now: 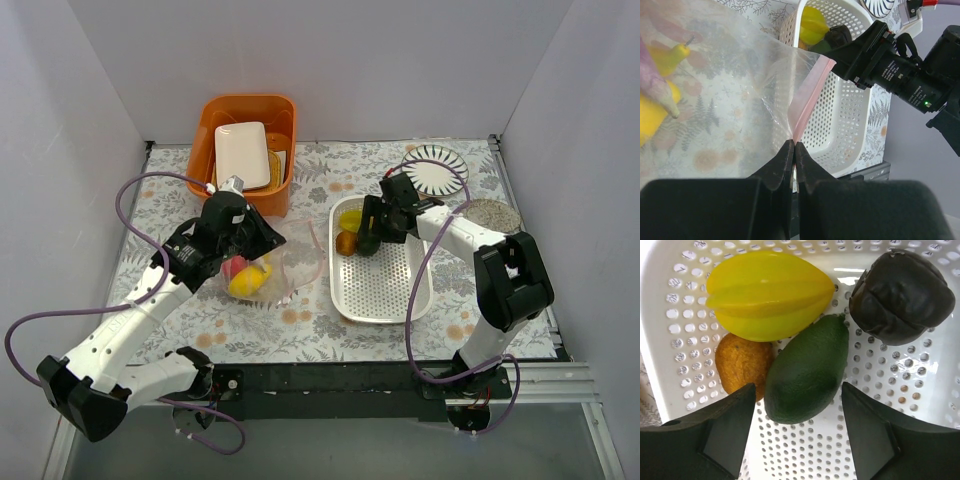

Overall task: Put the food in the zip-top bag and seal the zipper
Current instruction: Pick up the fake fruit from the bin.

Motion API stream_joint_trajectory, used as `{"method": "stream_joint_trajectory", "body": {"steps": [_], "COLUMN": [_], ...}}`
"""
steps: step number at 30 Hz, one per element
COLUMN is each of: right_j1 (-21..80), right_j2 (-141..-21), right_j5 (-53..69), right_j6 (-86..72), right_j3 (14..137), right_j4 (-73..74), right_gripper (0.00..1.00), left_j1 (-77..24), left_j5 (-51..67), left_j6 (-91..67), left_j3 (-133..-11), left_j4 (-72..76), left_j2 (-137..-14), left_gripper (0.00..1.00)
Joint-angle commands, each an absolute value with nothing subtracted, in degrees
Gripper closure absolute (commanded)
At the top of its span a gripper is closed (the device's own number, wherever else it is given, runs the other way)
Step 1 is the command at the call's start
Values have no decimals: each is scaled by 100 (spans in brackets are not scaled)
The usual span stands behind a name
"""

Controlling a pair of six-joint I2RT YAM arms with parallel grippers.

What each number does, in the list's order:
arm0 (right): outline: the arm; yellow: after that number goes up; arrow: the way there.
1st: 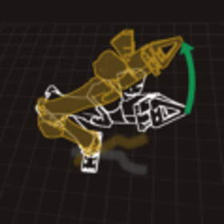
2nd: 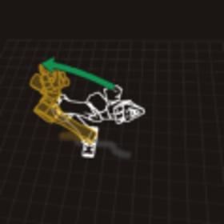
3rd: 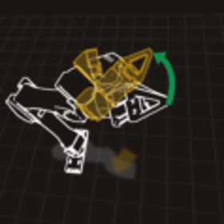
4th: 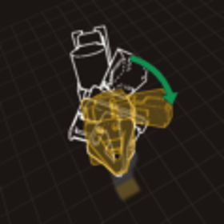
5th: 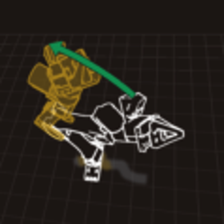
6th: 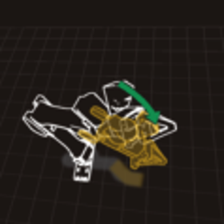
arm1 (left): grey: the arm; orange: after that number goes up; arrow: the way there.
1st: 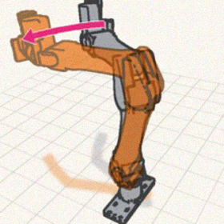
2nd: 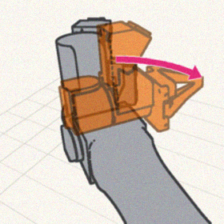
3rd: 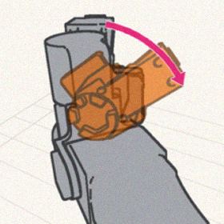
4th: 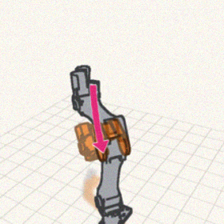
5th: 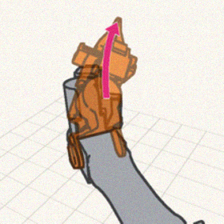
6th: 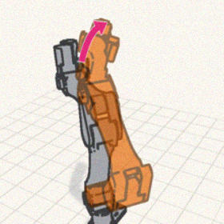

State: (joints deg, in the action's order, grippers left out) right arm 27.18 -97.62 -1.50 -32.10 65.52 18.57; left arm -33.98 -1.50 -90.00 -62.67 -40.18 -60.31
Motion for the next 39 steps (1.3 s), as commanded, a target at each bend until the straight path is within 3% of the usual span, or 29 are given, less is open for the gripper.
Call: {"method": "stream_joint_trajectory", "body": {"steps": [1,23,28,32,39], "right_j1": [2707,2716,2716,2716,2707], "right_j2": [-9712,-9220,-8930,-8789,-9236], "right_j5": [-264,-44,149,158,-298], "right_j6": [-2997,-2505,-2435,-2417,-2312], "right_j3": [6733,5819,5660,5914,6389], "right_j4": [2022,1881,1661,1687,1924], "right_gripper": [26,29,24,14,4], "left_j1": [-3428,-3428,-3428,-3428,-3428], "left_j5": [-185,-88,-70,-35,-9], "left_j6": [-9026,-9035,-9009,-9000,-8974], "left_j3": [-6188,-6144,-6196,-6179,-6223], "left_j4": [-3929,-3885,-3885,-3806,-3797], "left_j2": [-5818,-5932,-5985,-6003,-6056], "left_gripper": [100,100,100,100,100]}}
